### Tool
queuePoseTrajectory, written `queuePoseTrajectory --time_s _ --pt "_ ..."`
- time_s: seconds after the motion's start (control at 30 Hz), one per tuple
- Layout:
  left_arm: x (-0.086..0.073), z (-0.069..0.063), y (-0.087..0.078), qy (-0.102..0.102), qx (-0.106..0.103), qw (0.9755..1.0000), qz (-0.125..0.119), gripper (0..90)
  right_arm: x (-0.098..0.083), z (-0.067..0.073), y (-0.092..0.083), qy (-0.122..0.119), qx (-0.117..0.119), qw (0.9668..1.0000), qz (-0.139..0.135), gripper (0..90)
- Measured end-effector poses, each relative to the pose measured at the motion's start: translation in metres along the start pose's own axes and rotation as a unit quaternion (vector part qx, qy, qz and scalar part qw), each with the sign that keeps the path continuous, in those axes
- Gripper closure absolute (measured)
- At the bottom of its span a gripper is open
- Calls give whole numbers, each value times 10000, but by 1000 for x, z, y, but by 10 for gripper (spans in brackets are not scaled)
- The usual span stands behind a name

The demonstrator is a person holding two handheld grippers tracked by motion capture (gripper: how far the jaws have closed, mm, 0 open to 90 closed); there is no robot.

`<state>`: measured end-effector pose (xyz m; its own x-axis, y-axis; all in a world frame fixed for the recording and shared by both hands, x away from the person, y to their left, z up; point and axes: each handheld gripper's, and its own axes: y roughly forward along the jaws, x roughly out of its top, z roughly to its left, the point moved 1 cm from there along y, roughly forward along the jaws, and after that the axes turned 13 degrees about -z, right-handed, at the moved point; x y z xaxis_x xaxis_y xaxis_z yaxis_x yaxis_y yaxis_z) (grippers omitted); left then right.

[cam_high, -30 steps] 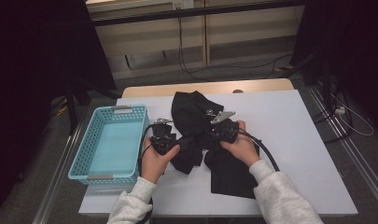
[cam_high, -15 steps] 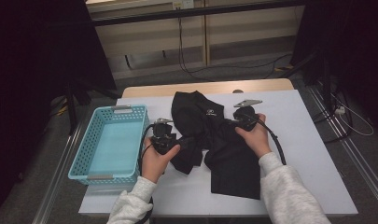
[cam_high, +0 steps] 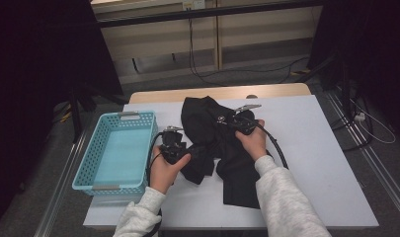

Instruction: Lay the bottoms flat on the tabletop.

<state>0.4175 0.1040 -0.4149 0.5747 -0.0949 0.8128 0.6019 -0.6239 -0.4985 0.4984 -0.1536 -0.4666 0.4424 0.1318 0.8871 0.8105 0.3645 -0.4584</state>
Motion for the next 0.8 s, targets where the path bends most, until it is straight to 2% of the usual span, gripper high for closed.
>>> queuePoseTrajectory --time_s 0.03,0.07,0.1,0.13,0.23,0.3,0.33,0.4,0.43,0.47,0.5,0.57,0.6,0.63,0.67,0.7,0.73,0.8 --pt "0 1 0 -4 0 10000 2 192 1 0 -1 -113 -17 9999 -39 877" --pt "0 1 -1 -12 -5 10000 -12 192 3 0 -3 -282 -42 9995 -118 882" --pt "0 2 -1 -48 -13 10000 -26 192 4 0 -5 -336 -45 9993 -154 884" --pt "0 3 -1 -62 3 10000 -46 192 5 -1 -6 -324 81 9993 -136 886" --pt "2 3 -2 -84 -2 9999 -89 192 13 -6 -15 -371 0 9988 -310 885" --pt "2 3 -2 -53 -10 10000 -78 192 17 -11 -19 -415 -2 9987 -310 885" --pt "1 2 -1 -54 -23 9999 -82 192 19 -13 -22 -405 -5 9986 -339 886" --pt "0 2 -1 -34 -70 9999 -89 194 22 -22 -27 -223 -7 9988 -434 886" --pt "0 1 0 -41 -61 9999 -82 198 26 -28 -30 -208 -77 9986 -473 886" --pt "0 1 0 -36 -73 9999 -62 198 31 -40 -33 -94 -140 9984 -547 887" --pt "0 0 1 -69 -73 9999 -81 198 36 -51 -36 40 -227 9977 -642 887" --pt "0 -1 3 -51 -112 9999 -44 199 45 -74 -39 46 -624 9951 -769 881" --pt "0 -1 5 -35 -115 9999 -35 198 49 -90 -42 26 -1050 9903 -913 805" --pt "-1 -2 6 -40 -111 9999 -37 198 50 -101 -45 111 -1386 9844 -1081 653" --pt "-1 -1 7 -47 -107 9999 -31 198 48 -108 -46 305 -1520 9817 -1102 575" --pt "-1 -1 9 -31 -107 9999 -6 198 44 -111 -47 429 -1467 9837 -947 577" --pt "-1 0 9 -30 -117 9999 21 198 39 -111 -47 420 -1388 9868 -717 558" --pt "-2 1 9 6 -78 10000 26 197 26 -107 -52 347 -1181 9907 -579 516"
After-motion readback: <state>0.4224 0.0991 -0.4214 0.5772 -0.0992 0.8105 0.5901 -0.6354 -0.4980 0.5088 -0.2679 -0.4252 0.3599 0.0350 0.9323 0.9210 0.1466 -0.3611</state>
